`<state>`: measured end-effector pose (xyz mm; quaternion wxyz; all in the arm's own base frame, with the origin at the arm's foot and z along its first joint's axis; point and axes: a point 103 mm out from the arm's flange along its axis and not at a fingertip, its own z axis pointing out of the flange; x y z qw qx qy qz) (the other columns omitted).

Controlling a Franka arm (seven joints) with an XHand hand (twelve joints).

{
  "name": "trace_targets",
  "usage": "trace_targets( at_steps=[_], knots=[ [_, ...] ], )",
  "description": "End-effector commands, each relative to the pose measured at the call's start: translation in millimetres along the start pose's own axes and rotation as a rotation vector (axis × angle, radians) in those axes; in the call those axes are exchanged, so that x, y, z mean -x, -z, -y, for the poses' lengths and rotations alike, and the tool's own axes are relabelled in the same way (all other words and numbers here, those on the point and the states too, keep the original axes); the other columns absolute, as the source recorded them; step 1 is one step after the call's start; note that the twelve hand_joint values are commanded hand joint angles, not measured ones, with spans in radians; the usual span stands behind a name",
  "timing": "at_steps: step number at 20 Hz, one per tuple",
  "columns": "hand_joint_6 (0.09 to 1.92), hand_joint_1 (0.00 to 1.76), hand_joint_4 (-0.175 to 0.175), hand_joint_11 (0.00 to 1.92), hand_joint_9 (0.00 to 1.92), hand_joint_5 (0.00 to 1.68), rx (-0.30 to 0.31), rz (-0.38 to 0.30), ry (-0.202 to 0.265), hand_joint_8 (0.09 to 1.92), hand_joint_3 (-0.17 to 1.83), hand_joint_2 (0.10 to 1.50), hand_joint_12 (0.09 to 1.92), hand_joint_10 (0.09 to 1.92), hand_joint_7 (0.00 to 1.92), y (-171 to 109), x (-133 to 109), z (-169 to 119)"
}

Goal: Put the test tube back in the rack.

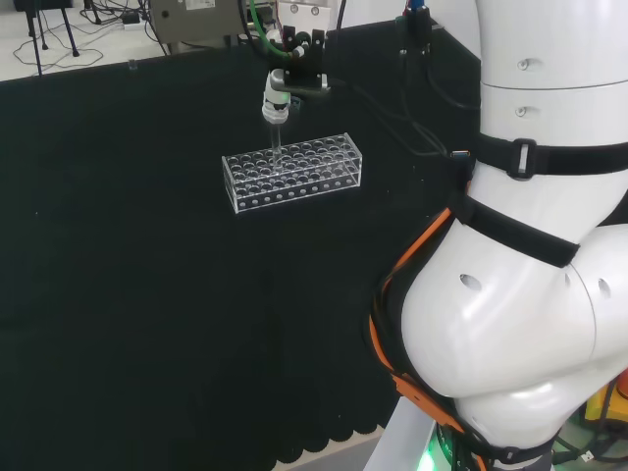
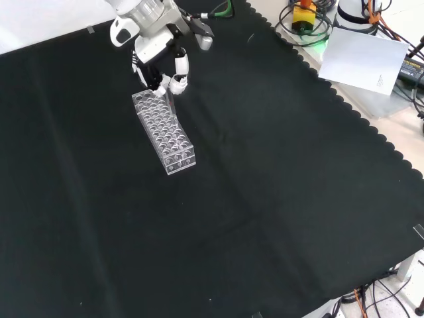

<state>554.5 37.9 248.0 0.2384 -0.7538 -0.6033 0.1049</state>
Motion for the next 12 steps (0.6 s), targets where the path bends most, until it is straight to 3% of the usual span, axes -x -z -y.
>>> trace_targets(
  at_steps=[1, 12],
  knots=[
    [0.38, 1.43, -0.175, 0.73, 1.50, 1.40, -0.006, -0.001, 0.000, 0.48, 0.63, 0.60, 1.21, 0.09, 1.50, -1.5, -0.3, -1.1],
    [0.38, 1.43, -0.175, 0.73, 1.50, 1.40, -0.028, 0.002, -0.003, 0.48, 0.63, 0.60, 1.21, 0.09, 1.50, -8.3, -1.2, -6.9]
  ],
)
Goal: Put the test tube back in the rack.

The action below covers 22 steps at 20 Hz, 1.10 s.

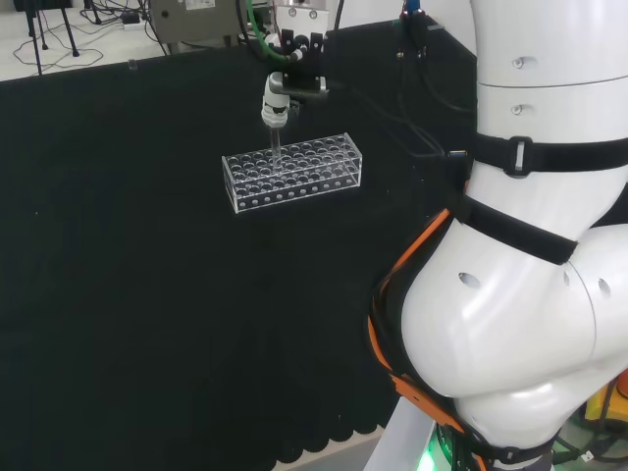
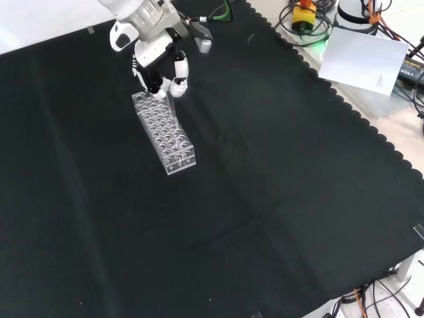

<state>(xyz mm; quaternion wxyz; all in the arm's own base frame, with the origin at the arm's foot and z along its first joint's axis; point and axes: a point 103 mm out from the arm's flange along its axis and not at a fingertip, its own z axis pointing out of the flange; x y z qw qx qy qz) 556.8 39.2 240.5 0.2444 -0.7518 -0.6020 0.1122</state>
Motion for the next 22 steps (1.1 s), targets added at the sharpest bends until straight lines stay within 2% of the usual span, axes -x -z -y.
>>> trace_targets(
  at_steps=[1, 11, 22],
  knots=[
    [0.38, 1.43, -0.175, 0.73, 1.50, 1.40, -0.010, -0.002, -0.002, 0.48, 0.63, 0.60, 1.21, 0.09, 1.50, -3, 0, -2],
    [0.38, 1.43, -0.175, 0.73, 1.50, 1.40, -0.035, -0.005, -0.010, 0.47, 0.63, 0.60, 1.21, 0.09, 1.50, -24, -3, -16],
    [0.38, 1.43, -0.175, 0.73, 1.50, 1.40, -0.057, -0.023, -0.011, 0.47, 0.63, 0.60, 1.21, 0.09, 1.50, -31, 3, -18]
  ],
)
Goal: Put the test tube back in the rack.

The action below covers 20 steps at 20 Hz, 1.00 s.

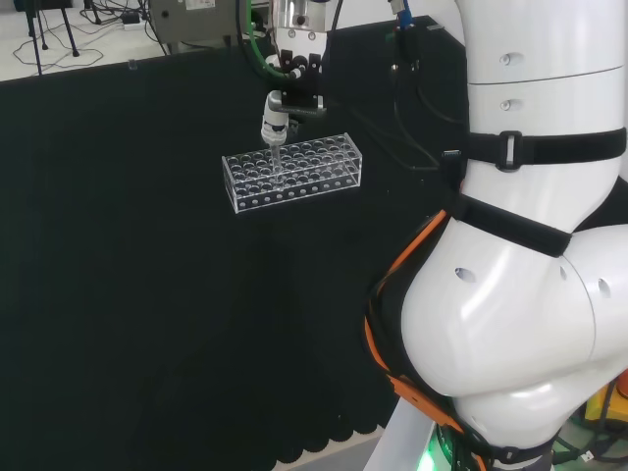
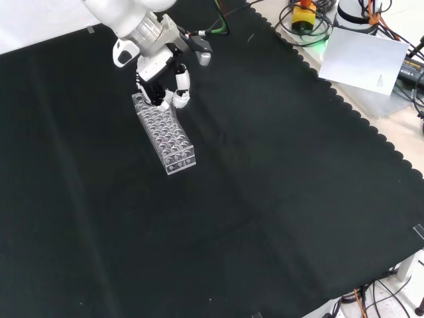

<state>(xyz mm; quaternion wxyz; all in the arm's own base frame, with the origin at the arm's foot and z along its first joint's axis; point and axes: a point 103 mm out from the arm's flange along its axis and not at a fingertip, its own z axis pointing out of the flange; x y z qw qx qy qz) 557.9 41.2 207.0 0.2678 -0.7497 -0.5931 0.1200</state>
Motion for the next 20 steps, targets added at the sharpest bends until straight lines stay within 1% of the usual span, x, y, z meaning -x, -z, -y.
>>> trace_targets(
  at_steps=[1, 7, 10, 13, 18, 19, 20],
  knots=[
    [0.38, 1.43, -0.175, 0.73, 1.50, 1.40, -0.011, -0.003, -0.001, 0.47, 0.63, 0.60, 1.21, 0.09, 1.50, -2, 1, -1],
    [0.38, 1.43, -0.175, 0.72, 1.51, 1.40, -0.027, 0.001, -0.003, 0.47, 0.63, 0.60, 1.21, 0.09, 1.50, -8, 1, -2],
    [0.38, 1.43, -0.175, 0.72, 1.51, 1.40, -0.030, 0.008, -0.004, 0.47, 0.63, 0.60, 1.21, 0.09, 1.50, -18, -1, -4],
    [0.38, 1.43, -0.175, 0.72, 1.51, 1.40, -0.042, -0.001, 0.003, 0.47, 0.63, 0.60, 1.21, 0.09, 1.50, -19, 0, -4],
    [0.38, 1.43, -0.175, 0.72, 1.51, 1.40, -0.049, 0.007, 0.002, 0.47, 0.63, 0.60, 1.21, 0.09, 1.50, -22, -1, -5],
    [0.38, 1.43, -0.175, 0.72, 1.51, 1.40, -0.049, 0.003, 0.003, 0.47, 0.63, 0.60, 1.21, 0.09, 1.50, -22, -1, -5],
    [0.38, 1.43, -0.175, 0.72, 1.51, 1.40, -0.053, -0.016, 0.011, 0.47, 0.63, 0.60, 1.21, 0.09, 1.50, -23, -1, -5]
  ],
)
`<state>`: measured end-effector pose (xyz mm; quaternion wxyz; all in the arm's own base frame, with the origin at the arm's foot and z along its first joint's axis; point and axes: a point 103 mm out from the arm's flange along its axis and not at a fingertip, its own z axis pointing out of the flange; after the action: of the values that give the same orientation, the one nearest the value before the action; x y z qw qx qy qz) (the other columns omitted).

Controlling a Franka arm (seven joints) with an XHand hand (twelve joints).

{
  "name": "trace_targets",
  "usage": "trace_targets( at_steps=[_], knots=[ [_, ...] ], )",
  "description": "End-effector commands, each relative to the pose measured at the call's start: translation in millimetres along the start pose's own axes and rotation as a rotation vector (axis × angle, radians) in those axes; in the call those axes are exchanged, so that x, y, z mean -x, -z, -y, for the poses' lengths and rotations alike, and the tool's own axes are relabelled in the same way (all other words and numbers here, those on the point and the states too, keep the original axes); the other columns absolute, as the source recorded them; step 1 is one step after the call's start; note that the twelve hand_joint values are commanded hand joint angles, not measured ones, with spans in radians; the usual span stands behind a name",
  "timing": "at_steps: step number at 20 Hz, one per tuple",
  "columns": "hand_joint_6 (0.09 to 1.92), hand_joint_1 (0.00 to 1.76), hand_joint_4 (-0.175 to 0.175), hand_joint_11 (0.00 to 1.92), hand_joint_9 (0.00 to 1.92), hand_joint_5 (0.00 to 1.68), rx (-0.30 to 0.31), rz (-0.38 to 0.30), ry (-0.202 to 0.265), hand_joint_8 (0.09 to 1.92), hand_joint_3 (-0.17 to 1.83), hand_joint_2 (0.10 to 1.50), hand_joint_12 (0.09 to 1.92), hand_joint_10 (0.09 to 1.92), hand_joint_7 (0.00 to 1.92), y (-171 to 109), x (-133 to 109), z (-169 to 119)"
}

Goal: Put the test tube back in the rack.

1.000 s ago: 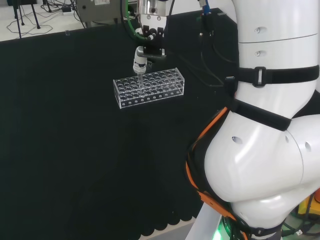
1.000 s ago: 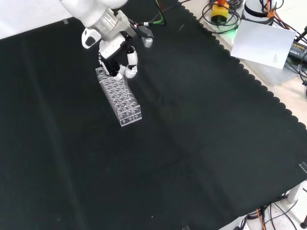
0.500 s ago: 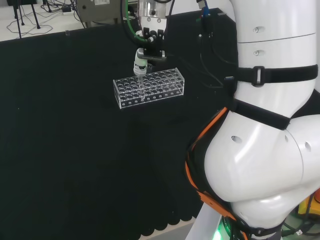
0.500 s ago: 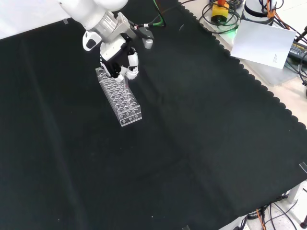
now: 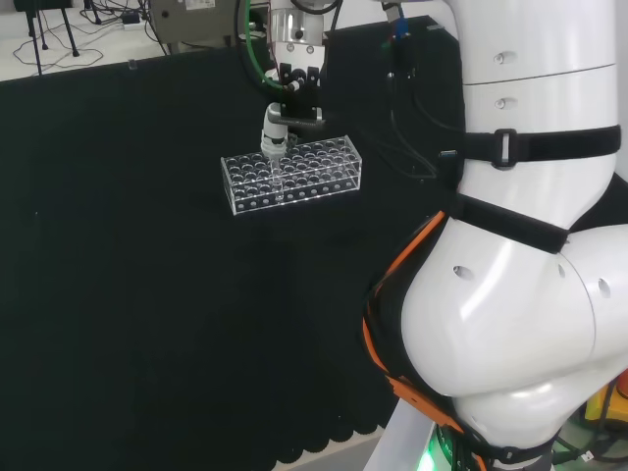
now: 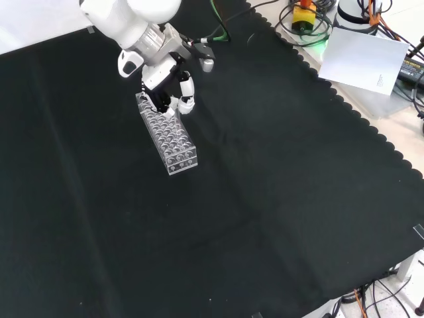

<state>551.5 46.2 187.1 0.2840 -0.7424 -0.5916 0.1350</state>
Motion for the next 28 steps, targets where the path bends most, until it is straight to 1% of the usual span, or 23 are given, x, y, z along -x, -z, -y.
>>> trace_targets(
  at_steps=[1, 2, 3, 4, 5, 6, 8, 9, 11, 17, 20, 24, 28],
  knots=[
    [0.39, 1.40, -0.175, 0.72, 1.55, 1.41, -0.027, -0.038, 0.021, 0.43, 0.66, 0.59, 1.21, 0.09, 1.49, -4, -1, -1],
    [0.40, 1.36, -0.175, 0.69, 1.56, 1.39, -0.051, -0.049, 0.035, 0.41, 0.63, 0.62, 1.22, 0.09, 1.47, -5, -2, -2],
    [0.40, 1.28, -0.081, 0.65, 1.54, 1.39, -0.069, -0.055, 0.048, 0.40, 0.59, 0.65, 1.25, 0.09, 1.43, -5, -2, -2],
    [0.41, 1.21, -0.016, 0.56, 1.47, 1.31, -0.082, -0.058, 0.060, 0.47, 0.56, 0.62, 1.29, 0.09, 1.30, -5, -3, -2],
    [0.46, 1.15, 0.017, 0.48, 1.38, 1.19, -0.088, -0.063, 0.067, 0.57, 0.56, 0.59, 1.33, 0.09, 1.14, -4, -3, -2],
    [0.54, 1.11, 0.032, 0.40, 1.30, 1.07, -0.090, -0.068, 0.073, 0.68, 0.55, 0.57, 1.37, 0.09, 0.98, -3, -3, -1],
    [0.69, 1.05, 0.035, 0.28, 1.17, 0.81, -0.086, -0.072, 0.086, 0.82, 0.53, 0.56, 1.43, 0.09, 0.74, 0, -3, 0],
    [0.75, 1.03, 0.034, 0.24, 1.13, 0.72, -0.083, -0.073, 0.091, 0.85, 0.52, 0.56, 1.45, 0.09, 0.68, 2, -3, 2],
    [0.80, 1.02, 0.033, 0.21, 1.09, 0.63, -0.076, -0.070, 0.101, 0.87, 0.52, 0.55, 1.46, 0.09, 0.62, 6, -5, 4],
    [0.81, 1.01, 0.034, 0.18, 1.06, 0.60, -0.034, -0.065, 0.121, 0.88, 0.51, 0.55, 1.47, 0.09, 0.59, 22, -7, 13],
    [0.81, 1.01, 0.035, 0.18, 1.05, 0.60, 0.007, -0.057, 0.136, 0.88, 0.51, 0.56, 1.47, 0.09, 0.59, 36, -6, 20],
    [0.80, 1.02, 0.035, 0.17, 1.05, 0.60, 0.078, -0.036, 0.161, 0.88, 0.51, 0.56, 1.47, 0.09, 0.59, 59, -7, 34],
    [0.80, 1.02, 0.036, 0.17, 1.05, 0.60, 0.134, -0.039, 0.175, 0.87, 0.51, 0.56, 1.47, 0.09, 0.59, 81, -4, 50]
  ],
)
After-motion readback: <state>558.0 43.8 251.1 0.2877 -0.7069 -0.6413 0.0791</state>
